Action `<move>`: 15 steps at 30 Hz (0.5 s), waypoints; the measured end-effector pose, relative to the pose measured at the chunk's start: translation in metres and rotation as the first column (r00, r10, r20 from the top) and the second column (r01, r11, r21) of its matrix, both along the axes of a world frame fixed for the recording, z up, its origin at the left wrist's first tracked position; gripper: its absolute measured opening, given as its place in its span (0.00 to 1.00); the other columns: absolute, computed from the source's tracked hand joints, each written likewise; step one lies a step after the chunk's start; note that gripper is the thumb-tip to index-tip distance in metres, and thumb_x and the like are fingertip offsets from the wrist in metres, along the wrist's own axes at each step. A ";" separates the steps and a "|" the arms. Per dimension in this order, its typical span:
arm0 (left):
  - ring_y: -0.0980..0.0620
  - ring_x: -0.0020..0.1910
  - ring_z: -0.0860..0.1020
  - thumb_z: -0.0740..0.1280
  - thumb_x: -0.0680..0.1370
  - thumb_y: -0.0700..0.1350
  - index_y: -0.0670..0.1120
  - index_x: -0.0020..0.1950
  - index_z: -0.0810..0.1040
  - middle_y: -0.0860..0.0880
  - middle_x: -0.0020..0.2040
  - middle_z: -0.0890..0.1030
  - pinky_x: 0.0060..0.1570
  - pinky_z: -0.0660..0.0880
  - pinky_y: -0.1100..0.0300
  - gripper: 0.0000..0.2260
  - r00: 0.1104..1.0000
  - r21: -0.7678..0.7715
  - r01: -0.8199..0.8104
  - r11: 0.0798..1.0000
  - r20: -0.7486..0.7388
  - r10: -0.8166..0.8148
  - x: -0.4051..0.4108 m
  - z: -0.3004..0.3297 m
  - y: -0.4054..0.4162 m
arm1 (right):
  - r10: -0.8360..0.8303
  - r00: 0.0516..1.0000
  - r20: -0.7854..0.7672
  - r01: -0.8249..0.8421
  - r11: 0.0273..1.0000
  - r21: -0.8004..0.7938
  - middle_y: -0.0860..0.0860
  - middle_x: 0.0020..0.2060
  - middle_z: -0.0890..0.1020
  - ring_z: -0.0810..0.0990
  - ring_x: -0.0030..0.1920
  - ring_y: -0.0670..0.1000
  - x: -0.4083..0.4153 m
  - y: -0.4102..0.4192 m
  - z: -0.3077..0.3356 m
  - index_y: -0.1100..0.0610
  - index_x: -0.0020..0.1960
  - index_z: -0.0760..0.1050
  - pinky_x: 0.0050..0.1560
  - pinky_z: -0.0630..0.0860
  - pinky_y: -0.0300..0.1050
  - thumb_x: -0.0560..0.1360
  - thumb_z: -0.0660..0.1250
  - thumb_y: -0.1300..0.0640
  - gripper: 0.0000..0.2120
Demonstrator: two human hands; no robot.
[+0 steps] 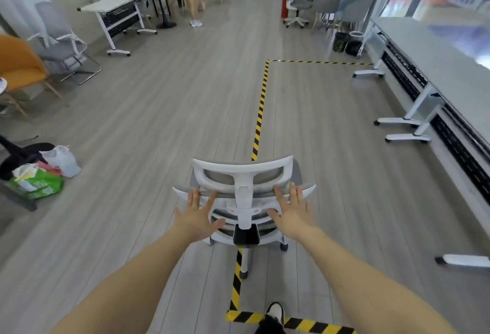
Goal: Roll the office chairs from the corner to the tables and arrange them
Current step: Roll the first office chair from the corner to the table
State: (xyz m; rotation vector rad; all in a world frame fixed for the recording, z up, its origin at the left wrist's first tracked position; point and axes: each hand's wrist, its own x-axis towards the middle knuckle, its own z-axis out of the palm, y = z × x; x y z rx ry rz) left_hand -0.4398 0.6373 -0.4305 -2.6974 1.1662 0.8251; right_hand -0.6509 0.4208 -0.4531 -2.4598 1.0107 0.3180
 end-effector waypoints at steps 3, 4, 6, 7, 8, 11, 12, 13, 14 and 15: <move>0.43 0.79 0.27 0.52 0.78 0.75 0.64 0.79 0.26 0.44 0.79 0.23 0.76 0.41 0.28 0.42 1.000 0.006 -0.005 1.000 -0.001 0.005 0.037 0.001 -0.069 | 0.021 1.000 0.009 -0.021 0.999 0.025 0.51 0.79 0.25 0.23 0.78 0.54 0.037 -0.073 0.002 0.36 0.81 0.32 0.80 0.36 0.63 0.83 0.48 0.31 0.35; 0.43 0.79 0.26 0.52 0.78 0.75 0.64 0.79 0.26 0.44 0.78 0.23 0.76 0.42 0.28 0.42 1.000 0.003 -0.012 1.000 -0.007 0.012 0.049 0.000 -0.091 | 0.025 1.000 0.016 -0.025 0.999 0.033 0.50 0.79 0.25 0.23 0.78 0.54 0.050 -0.096 0.002 0.36 0.81 0.32 0.80 0.36 0.64 0.83 0.48 0.31 0.35; 0.42 0.79 0.26 0.53 0.78 0.75 0.64 0.78 0.26 0.44 0.78 0.22 0.75 0.43 0.27 0.43 1.000 0.004 -0.021 1.000 -0.017 0.021 0.073 -0.002 -0.132 | 0.032 0.999 0.014 -0.032 0.999 0.028 0.50 0.80 0.26 0.23 0.78 0.54 0.076 -0.141 0.001 0.36 0.81 0.32 0.80 0.36 0.64 0.82 0.48 0.31 0.35; 0.42 0.79 0.26 0.53 0.78 0.75 0.64 0.78 0.26 0.44 0.78 0.22 0.75 0.43 0.27 0.43 1.000 0.008 -0.022 1.000 -0.021 0.022 0.086 -0.003 -0.152 | 0.034 0.999 0.008 -0.035 0.999 0.027 0.51 0.80 0.26 0.23 0.79 0.54 0.090 -0.162 0.000 0.36 0.82 0.33 0.80 0.36 0.64 0.82 0.48 0.31 0.35; 0.42 0.79 0.26 0.53 0.78 0.75 0.64 0.78 0.26 0.44 0.78 0.22 0.75 0.43 0.27 0.43 0.999 0.010 -0.023 1.000 -0.027 0.023 0.100 -0.003 -0.172 | 0.036 0.999 0.004 -0.037 0.999 0.028 0.51 0.80 0.27 0.24 0.79 0.54 0.105 -0.184 -0.001 0.36 0.82 0.33 0.80 0.36 0.65 0.82 0.48 0.30 0.36; 0.42 0.79 0.27 0.54 0.78 0.74 0.64 0.79 0.27 0.44 0.79 0.24 0.76 0.43 0.27 0.43 0.999 0.006 -0.019 1.000 -0.038 0.019 0.144 0.000 -0.238 | 0.044 0.999 -0.005 -0.044 0.999 0.030 0.51 0.80 0.27 0.25 0.79 0.54 0.151 -0.253 -0.001 0.36 0.81 0.32 0.80 0.37 0.66 0.82 0.49 0.31 0.36; 0.42 0.79 0.27 0.54 0.78 0.74 0.64 0.79 0.27 0.43 0.79 0.24 0.76 0.43 0.27 0.43 0.999 0.004 -0.018 1.000 -0.038 0.018 0.161 0.001 -0.262 | 0.044 0.999 -0.010 -0.043 0.999 0.022 0.50 0.80 0.27 0.25 0.79 0.54 0.167 -0.277 -0.001 0.35 0.81 0.32 0.80 0.37 0.67 0.82 0.49 0.31 0.36; 0.42 0.79 0.27 0.54 0.78 0.75 0.64 0.79 0.27 0.43 0.79 0.24 0.75 0.42 0.27 0.43 0.999 0.005 -0.015 1.000 -0.036 0.016 0.178 0.000 -0.286 | 0.040 0.999 -0.011 -0.040 0.999 0.015 0.50 0.80 0.27 0.26 0.80 0.54 0.183 -0.300 -0.001 0.35 0.81 0.32 0.80 0.38 0.67 0.82 0.49 0.31 0.35; 0.41 0.79 0.27 0.54 0.78 0.75 0.64 0.79 0.27 0.43 0.79 0.24 0.75 0.42 0.27 0.44 0.999 0.006 -0.010 1.000 -0.032 0.010 0.194 -0.001 -0.308 | 0.033 0.999 -0.007 -0.033 0.999 0.011 0.49 0.80 0.28 0.26 0.80 0.54 0.200 -0.322 -0.002 0.35 0.81 0.33 0.80 0.38 0.67 0.82 0.49 0.31 0.35; 0.41 0.79 0.27 0.54 0.78 0.75 0.64 0.79 0.27 0.43 0.79 0.24 0.74 0.41 0.27 0.44 1.000 0.003 -0.004 1.000 -0.027 0.004 0.211 -0.003 -0.330 | 0.027 1.000 0.001 -0.027 1.000 0.005 0.49 0.81 0.28 0.27 0.80 0.54 0.216 -0.343 -0.004 0.35 0.81 0.33 0.80 0.38 0.67 0.82 0.50 0.31 0.35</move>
